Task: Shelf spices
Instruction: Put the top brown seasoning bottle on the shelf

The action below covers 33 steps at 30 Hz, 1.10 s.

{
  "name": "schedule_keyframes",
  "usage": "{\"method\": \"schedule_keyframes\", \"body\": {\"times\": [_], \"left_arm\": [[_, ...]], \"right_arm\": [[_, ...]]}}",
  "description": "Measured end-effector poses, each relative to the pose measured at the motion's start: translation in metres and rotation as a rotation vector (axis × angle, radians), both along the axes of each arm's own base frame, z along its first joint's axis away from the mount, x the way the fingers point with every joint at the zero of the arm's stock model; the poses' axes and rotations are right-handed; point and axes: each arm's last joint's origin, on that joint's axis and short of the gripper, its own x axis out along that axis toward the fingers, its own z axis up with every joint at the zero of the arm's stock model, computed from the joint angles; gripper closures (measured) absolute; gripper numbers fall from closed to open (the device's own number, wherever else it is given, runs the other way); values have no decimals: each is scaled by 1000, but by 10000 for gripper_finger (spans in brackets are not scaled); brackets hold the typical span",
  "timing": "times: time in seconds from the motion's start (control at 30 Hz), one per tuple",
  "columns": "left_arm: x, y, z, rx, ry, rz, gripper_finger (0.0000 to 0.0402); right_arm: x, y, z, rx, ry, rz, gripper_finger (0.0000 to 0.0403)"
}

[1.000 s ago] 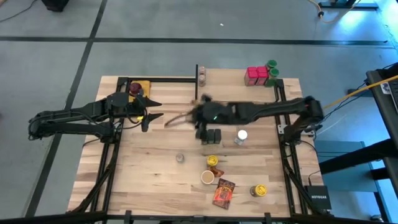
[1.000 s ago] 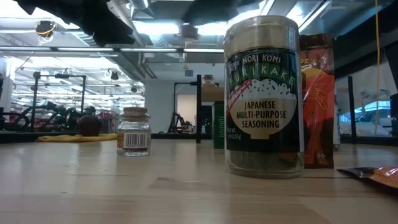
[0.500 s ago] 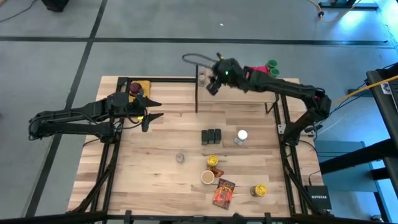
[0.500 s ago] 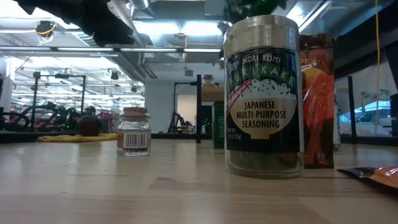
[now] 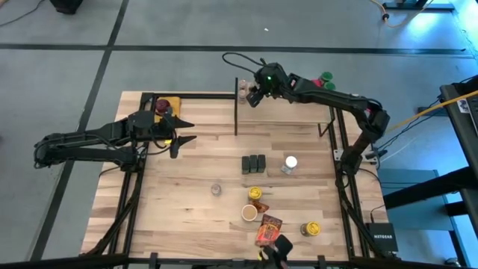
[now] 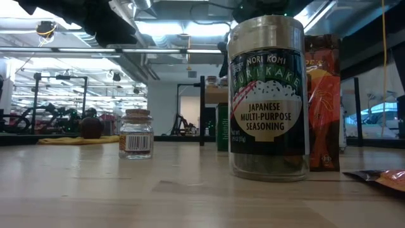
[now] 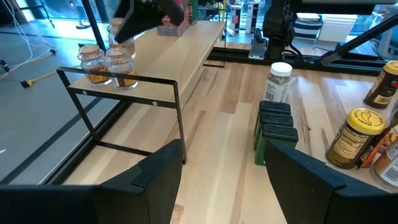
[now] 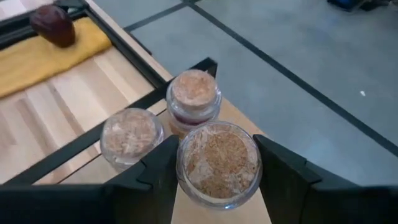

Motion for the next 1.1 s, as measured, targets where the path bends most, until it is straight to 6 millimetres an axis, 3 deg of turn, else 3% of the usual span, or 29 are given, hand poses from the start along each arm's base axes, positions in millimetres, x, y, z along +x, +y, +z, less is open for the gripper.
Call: {"method": "schedule_keyframes", "body": {"times": [0.27, 0.6, 0.73, 1.1], "left_arm": [[0, 0, 0, 1, 2, 0, 183], [0, 0, -1, -1, 9, 0, 183], [0, 0, -1, -1, 9, 0, 183], [0, 0, -1, -1, 8, 0, 183]], "right_arm": [[7, -7, -14, 13, 17, 4, 220], [4, -18, -16, 4, 7, -21, 213], [5, -17, -16, 4, 6, -19, 191], [6, -17, -18, 11, 5, -20, 190]]}}
